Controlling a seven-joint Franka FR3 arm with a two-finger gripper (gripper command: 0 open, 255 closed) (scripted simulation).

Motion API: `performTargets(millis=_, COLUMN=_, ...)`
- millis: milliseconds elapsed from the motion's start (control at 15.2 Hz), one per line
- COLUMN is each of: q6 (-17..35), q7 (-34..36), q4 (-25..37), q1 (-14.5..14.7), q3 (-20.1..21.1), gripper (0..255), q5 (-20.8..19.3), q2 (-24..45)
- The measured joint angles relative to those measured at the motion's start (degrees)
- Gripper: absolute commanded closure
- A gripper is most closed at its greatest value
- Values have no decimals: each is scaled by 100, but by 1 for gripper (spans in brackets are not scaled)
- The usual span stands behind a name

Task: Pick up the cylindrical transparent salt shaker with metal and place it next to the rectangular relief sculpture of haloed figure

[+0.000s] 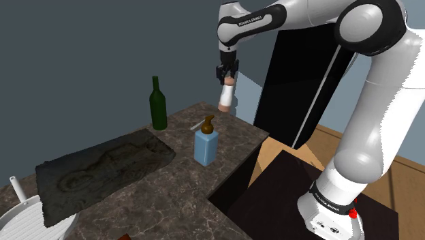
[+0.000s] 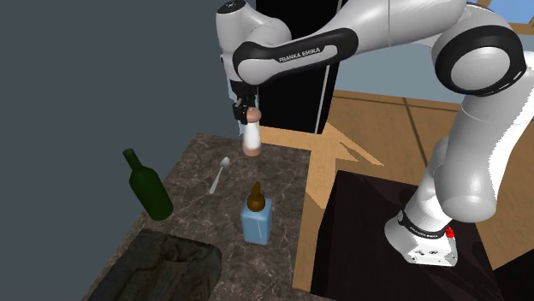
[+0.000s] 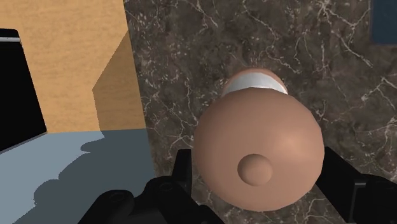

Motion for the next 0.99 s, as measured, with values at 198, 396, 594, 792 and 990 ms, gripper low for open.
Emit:
performTargets(millis=198, q6=-212, q7=-37, q4=175, q1=1, q3=2, gripper=255, q5=12, q2=-39)
performTargets(millis=396, q6=-428, q7=-74, q4=383, q1=2, q3=2, gripper=255, q5=23, q2=-50)
performTargets(millis=594, q6=-651, q7=-105, q4=578, q1=7, q3=5, gripper=255, q5=31, q2=-79)
performTargets(millis=792, q6=-897, q7=-154, q4=873, q1=4, q3=3, gripper=255, q5=42, q2=-35)
performTargets(millis=990, q6=-1120, q7=-173, q4=1116, q1=16, q3=10, gripper=255, q5=46, q2=-16)
